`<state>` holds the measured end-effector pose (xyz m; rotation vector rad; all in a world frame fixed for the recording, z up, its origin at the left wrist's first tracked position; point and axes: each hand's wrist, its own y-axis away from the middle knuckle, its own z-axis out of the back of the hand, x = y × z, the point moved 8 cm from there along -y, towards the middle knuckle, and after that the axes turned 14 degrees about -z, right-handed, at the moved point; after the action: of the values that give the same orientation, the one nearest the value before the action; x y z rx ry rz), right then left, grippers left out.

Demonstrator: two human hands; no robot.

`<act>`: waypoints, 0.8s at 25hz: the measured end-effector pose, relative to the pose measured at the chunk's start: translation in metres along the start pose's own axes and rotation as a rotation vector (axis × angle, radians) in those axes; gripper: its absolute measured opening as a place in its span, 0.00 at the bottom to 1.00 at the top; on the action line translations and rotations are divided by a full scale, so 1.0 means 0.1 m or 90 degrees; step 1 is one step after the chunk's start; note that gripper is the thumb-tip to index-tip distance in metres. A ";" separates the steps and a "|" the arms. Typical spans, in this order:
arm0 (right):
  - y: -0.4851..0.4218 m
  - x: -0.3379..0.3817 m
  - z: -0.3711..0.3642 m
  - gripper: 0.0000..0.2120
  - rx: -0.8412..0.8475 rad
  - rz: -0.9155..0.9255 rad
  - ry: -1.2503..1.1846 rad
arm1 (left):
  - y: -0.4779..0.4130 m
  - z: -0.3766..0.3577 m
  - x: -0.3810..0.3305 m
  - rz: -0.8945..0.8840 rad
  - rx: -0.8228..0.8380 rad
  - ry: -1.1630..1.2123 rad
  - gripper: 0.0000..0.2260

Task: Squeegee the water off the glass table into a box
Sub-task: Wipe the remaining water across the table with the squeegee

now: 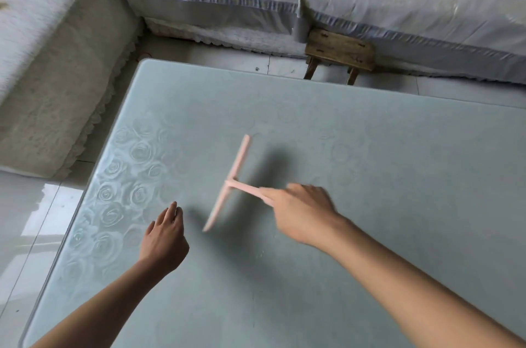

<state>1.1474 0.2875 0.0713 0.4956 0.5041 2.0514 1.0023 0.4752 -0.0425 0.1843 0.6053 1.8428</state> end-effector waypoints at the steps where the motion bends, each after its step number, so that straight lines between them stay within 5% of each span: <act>1: -0.21 0.15 -0.05 0.28 0.042 0.008 -0.063 | -0.06 0.03 -0.02 0.004 -0.005 -0.009 0.28; 4: -0.61 0.18 -0.22 0.28 0.129 0.006 -0.183 | -0.26 0.18 -0.04 -0.004 -0.016 -0.049 0.30; 12: -0.05 -1.31 -0.04 0.25 0.035 -0.108 -0.114 | -0.65 0.37 -0.25 -0.032 -0.002 -0.074 0.29; 15: -0.62 -1.13 0.44 0.23 -0.060 -0.068 -0.147 | -0.77 0.46 -0.26 -0.040 -0.001 -0.085 0.30; 20: -1.80 -0.78 0.71 0.22 -0.028 -0.133 -0.226 | -1.13 0.55 -0.28 -0.046 -0.013 -0.107 0.30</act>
<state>1.3488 0.3173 0.0234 0.7315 0.2823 1.7239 1.1303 0.4937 -0.0461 0.2966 0.4705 1.7430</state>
